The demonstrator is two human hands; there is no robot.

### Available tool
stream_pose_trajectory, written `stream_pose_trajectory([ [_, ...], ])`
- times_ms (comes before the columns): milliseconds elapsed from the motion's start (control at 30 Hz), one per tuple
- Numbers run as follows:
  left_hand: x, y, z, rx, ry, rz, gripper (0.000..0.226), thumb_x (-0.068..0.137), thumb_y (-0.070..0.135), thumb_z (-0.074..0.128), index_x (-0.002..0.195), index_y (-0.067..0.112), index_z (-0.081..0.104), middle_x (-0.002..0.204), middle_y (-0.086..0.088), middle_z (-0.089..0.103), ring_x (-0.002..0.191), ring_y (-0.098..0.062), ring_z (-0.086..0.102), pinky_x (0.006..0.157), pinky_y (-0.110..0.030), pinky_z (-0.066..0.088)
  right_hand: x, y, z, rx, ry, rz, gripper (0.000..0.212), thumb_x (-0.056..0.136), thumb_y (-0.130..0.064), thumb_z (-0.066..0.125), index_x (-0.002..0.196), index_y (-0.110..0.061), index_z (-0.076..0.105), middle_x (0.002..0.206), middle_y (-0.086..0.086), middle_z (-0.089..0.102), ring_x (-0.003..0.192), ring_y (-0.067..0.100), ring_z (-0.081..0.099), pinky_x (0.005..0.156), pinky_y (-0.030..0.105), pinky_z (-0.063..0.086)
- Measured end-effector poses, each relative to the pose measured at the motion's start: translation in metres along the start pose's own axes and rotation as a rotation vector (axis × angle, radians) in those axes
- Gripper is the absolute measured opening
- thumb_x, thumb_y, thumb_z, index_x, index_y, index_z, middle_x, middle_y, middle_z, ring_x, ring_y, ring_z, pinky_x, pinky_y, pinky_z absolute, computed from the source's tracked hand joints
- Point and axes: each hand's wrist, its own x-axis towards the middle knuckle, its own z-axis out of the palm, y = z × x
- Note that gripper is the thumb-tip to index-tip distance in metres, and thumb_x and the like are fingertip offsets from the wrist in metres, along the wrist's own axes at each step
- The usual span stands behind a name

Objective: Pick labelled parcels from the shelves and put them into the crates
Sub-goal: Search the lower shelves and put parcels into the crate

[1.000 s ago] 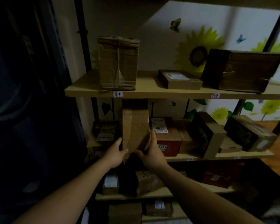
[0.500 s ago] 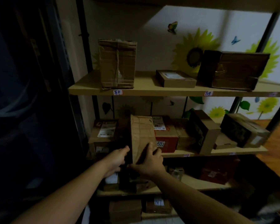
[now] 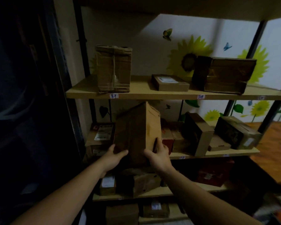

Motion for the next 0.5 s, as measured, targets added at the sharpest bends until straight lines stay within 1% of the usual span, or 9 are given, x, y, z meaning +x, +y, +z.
stream_pose_trajectory([
  [67,0.0,0.007,0.009,0.025,0.008,0.038,0.088,0.077,0.064,0.059,0.149,0.033,0.017,0.153,-0.002,0.029,0.136,-0.027,0.035,0.111,-0.045,0.033,-0.008,0.001,0.005,-0.076,0.003,-0.058,0.111,0.069,-0.053,0.076,0.152,-0.04,0.003,0.151,-0.007,0.008,0.137,0.033,0.025,0.101,0.051,0.047],
  [100,0.0,0.012,0.015,-0.009,-0.004,0.056,0.089,0.077,0.066,0.058,0.148,0.033,0.018,0.152,-0.002,0.03,0.136,-0.027,0.035,0.111,-0.044,0.033,-0.011,0.001,0.009,-0.119,0.003,-0.1,0.111,0.069,-0.056,0.075,0.152,-0.04,0.003,0.151,-0.008,0.008,0.138,0.03,0.026,0.103,0.048,0.046],
  [167,-0.003,0.022,0.022,-0.093,-0.003,0.079,0.081,0.08,0.059,0.06,0.147,0.029,0.024,0.143,-0.003,0.043,0.128,-0.026,0.044,0.108,-0.042,0.037,-0.016,0.0,0.017,-0.189,0.005,-0.201,0.106,0.075,-0.056,0.072,0.153,-0.033,0.005,0.154,-0.007,0.01,0.14,0.024,0.025,0.11,0.043,0.039],
  [233,-0.002,0.026,0.02,-0.115,0.045,0.108,0.066,0.082,0.048,0.065,0.137,0.024,0.038,0.129,-0.002,0.055,0.117,-0.024,0.053,0.103,-0.042,0.042,-0.018,-0.005,0.02,-0.191,0.008,-0.262,0.094,0.086,-0.042,0.068,0.155,-0.029,0.005,0.156,-0.004,0.017,0.143,0.019,0.024,0.116,0.043,0.031],
  [267,-0.001,0.025,0.016,-0.124,0.064,0.116,0.057,0.083,0.044,0.065,0.131,0.023,0.042,0.124,-0.001,0.058,0.113,-0.024,0.055,0.101,-0.042,0.044,-0.019,-0.008,0.019,-0.147,0.0,-0.253,0.087,0.09,-0.034,0.065,0.155,-0.028,0.007,0.155,-0.004,0.023,0.142,0.019,0.027,0.116,0.044,0.031],
  [333,-0.001,0.02,0.009,-0.155,0.103,0.134,0.047,0.089,0.038,0.06,0.13,0.021,0.045,0.121,-0.004,0.06,0.108,-0.025,0.058,0.098,-0.042,0.047,-0.018,-0.013,0.017,-0.041,-0.03,-0.22,0.063,0.097,-0.024,0.055,0.152,-0.029,0.024,0.147,-0.004,0.037,0.137,0.018,0.037,0.112,0.042,0.037],
  [400,-0.001,0.017,0.004,-0.185,0.164,0.143,0.039,0.097,0.032,0.048,0.133,0.019,0.045,0.12,-0.007,0.06,0.106,-0.028,0.059,0.095,-0.042,0.049,-0.016,-0.014,0.019,-0.043,-0.046,-0.204,0.044,0.101,-0.022,0.045,0.144,-0.027,0.04,0.142,-0.004,0.043,0.131,0.015,0.041,0.109,0.036,0.038],
  [433,-0.002,0.015,0.002,-0.186,0.198,0.145,0.037,0.099,0.03,0.042,0.134,0.019,0.045,0.121,-0.007,0.059,0.107,-0.028,0.058,0.094,-0.043,0.049,-0.015,-0.014,0.021,-0.042,-0.055,-0.2,0.04,0.102,-0.023,0.042,0.142,-0.028,0.044,0.142,-0.004,0.044,0.13,0.015,0.041,0.109,0.036,0.038],
  [500,-0.004,0.012,0.0,-0.176,0.257,0.147,0.035,0.102,0.026,0.034,0.135,0.021,0.045,0.123,-0.007,0.058,0.108,-0.028,0.057,0.093,-0.042,0.048,-0.014,-0.013,0.026,0.02,-0.088,-0.174,0.034,0.102,-0.023,0.04,0.132,-0.037,0.049,0.14,-0.003,0.045,0.13,0.018,0.043,0.109,0.044,0.04],
])
